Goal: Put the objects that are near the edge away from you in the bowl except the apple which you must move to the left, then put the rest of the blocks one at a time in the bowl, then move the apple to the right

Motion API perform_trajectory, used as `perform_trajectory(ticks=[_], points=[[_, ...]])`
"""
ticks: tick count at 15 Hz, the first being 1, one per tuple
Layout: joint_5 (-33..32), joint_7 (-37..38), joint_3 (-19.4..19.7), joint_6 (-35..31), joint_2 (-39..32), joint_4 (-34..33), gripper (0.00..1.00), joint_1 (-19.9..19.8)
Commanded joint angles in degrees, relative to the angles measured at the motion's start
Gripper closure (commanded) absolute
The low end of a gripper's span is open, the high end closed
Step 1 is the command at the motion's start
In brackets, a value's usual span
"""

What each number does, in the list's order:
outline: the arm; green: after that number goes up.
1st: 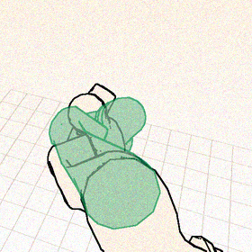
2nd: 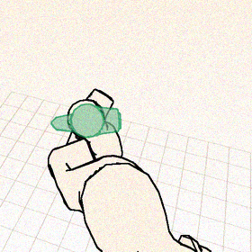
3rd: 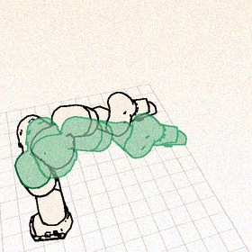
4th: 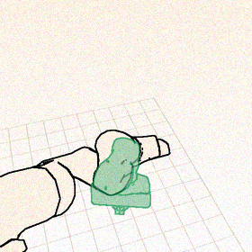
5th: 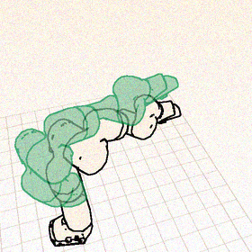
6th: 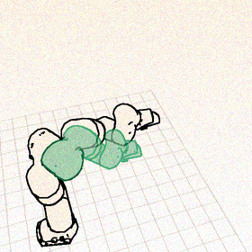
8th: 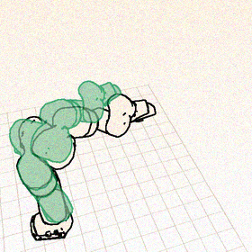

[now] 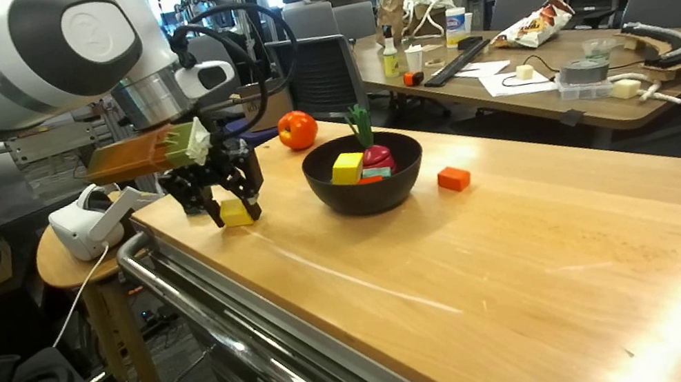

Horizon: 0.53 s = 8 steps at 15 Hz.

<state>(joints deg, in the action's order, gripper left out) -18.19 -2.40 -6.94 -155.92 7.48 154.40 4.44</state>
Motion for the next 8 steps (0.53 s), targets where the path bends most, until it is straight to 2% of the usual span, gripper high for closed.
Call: perform_trajectory(ticks=[1,2,5,6,8], points=[[2.7,-0.2,0.6,-1.5,-2.5,-2.1,0.71,0.2],[3.8,-0.4,0.7,-1.7,-2.7,-2.4,0.77,0.3],[5.2,-0.4,0.6,-1.9,-1.2,-2.9,0.79,0.3],[2.2,1.1,0.6,-4.1,1.4,-2.5,0.78,-0.5],[-3.1,1.7,0.4,-4.4,3.9,-4.4,0.79,-2.1]])
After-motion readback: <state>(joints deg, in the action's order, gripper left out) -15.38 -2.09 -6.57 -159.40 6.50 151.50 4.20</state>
